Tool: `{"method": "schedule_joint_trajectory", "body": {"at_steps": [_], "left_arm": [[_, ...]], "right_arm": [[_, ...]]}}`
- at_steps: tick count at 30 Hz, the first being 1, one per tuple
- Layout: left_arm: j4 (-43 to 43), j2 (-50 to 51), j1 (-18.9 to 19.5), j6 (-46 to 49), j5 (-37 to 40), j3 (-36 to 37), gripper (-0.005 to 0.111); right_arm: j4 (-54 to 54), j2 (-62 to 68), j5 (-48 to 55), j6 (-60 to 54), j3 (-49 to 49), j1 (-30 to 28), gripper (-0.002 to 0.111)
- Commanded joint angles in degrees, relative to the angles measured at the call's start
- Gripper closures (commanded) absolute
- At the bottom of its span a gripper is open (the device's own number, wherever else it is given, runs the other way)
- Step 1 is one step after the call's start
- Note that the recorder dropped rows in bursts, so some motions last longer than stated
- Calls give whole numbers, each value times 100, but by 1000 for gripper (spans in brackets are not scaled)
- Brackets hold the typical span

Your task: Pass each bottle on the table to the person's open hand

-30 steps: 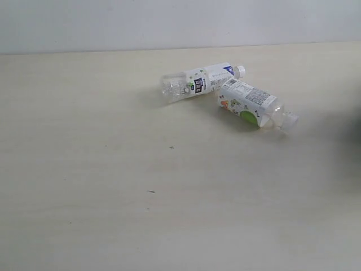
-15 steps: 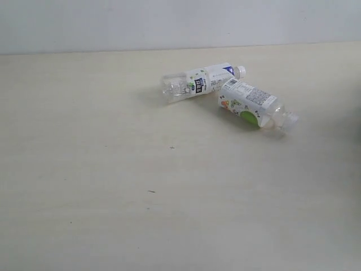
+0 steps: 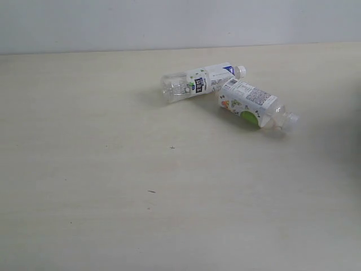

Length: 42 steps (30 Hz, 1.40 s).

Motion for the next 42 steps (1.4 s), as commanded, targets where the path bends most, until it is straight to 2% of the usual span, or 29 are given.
{"method": "schedule_joint_trajectory", "body": {"at_steps": [1, 5, 19, 24, 32, 42], "left_arm": [[14, -38, 11, 0, -24, 18, 106], [14, -38, 11, 0, -24, 18, 106], [14, -38, 11, 0, -24, 18, 106], [14, -38, -218, 0, -24, 18, 106], [14, -38, -248, 0, -24, 18, 106], [14, -38, -248, 0, -24, 18, 106]], "right_arm": [[-107, -27, -38, -6, 32, 21, 108], [198, -27, -26, 145, 32, 21, 108], [192, -27, -105, 145, 32, 21, 108], [284, -27, -381, 153, 32, 21, 108], [640, -27, -360, 153, 32, 21, 108], [570, -27, -1254, 86, 32, 21, 108]]}}
